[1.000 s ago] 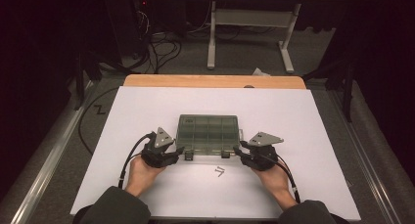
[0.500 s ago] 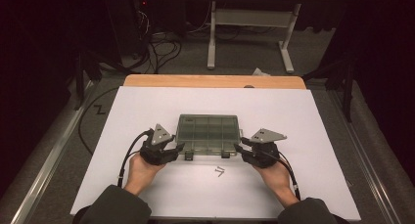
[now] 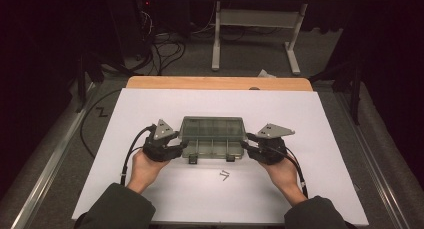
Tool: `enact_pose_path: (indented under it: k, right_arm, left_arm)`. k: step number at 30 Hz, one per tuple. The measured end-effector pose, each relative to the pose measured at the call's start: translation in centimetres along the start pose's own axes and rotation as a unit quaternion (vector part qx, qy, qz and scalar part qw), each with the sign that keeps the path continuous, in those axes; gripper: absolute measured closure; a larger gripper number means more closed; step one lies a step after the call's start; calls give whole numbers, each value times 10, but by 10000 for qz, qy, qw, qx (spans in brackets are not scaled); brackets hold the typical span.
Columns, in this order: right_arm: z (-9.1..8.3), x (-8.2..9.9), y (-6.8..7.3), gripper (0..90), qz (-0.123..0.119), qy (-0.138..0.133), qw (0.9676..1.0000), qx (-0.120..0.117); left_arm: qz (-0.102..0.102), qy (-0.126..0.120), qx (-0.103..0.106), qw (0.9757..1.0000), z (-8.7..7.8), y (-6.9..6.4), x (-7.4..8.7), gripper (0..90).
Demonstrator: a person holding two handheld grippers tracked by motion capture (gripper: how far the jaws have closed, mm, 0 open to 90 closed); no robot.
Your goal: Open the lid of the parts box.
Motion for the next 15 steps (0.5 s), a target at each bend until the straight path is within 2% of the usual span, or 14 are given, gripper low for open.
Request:
enact_pose_path:
  k: [7,11,15]
  right_arm:
    - [0,-10,-6,652,-1,-41,10000,3]
    - [0,-18,-11,665,19,-81,10000,34]
    - [0,-25,-15,675,47,-137,9999,31]
  left_arm:
    - [-148,-135,60,9998,2,7,-8,518]
    - [-133,-133,56,9998,2,11,-16,514]
    - [-207,-155,89,9996,3,16,-24,513]
Point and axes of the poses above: each handheld gripper's, and its own axes: z roughly forward along the jaws, x roughly out of its underside, y roughly to its left, the point moved 6 cm from there along z, roughly forward along the jaws, and after that the axes turned 1 degree about x, right-handed, at the moved point
